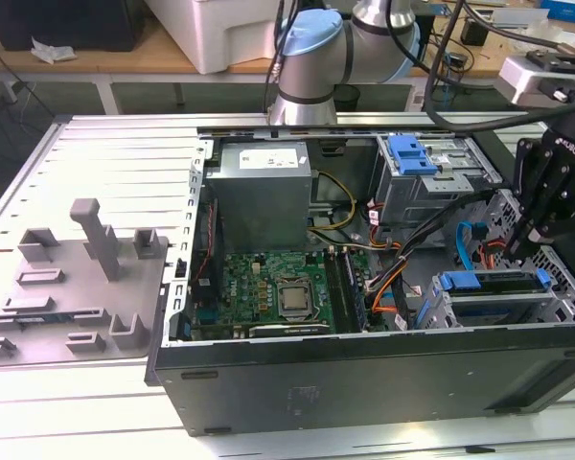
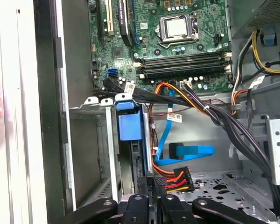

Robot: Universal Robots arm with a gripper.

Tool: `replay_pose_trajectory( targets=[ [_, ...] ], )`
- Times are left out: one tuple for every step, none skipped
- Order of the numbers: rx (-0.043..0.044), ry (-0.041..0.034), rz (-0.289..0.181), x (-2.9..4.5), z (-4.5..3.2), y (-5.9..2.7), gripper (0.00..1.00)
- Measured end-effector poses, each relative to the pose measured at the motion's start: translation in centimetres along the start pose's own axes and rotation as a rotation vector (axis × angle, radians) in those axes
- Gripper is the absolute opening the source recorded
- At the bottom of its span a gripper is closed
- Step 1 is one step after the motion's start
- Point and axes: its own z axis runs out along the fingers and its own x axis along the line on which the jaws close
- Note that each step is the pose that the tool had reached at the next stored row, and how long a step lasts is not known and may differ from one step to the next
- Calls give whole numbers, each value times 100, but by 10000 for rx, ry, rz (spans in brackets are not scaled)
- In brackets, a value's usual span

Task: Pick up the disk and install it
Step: 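Insert the first disk wire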

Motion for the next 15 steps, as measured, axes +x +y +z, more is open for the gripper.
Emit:
replay_pose_trajectory(
  targets=[
    [-2, -27, -1, 12, 2, 1, 17],
    [-1, -27, -2, 13, 2, 1, 17],
    [0, -25, -3, 14, 2, 1, 17],
    [-1, -26, -2, 15, 2, 1, 17],
    [-1, -26, -1, 16, 2, 2, 17],
    [8, -28, -2, 17, 2, 3, 17],
    [87, -36, 1, 18, 2, 9, 17],
    [171, -43, 4, 18, 2, 11, 17],
    [273, -52, 13, 19, 2, 15, 17],
    [411, -66, 26, 22, 3, 17, 17],
    [427, -66, 27, 22, 2, 16, 17],
    [427, -65, 26, 21, 2, 16, 17],
    [428, -66, 25, 21, 2, 16, 17],
    [428, -67, 26, 21, 3, 16, 17],
    [428, -67, 27, 21, 3, 17, 17]
  ],
)
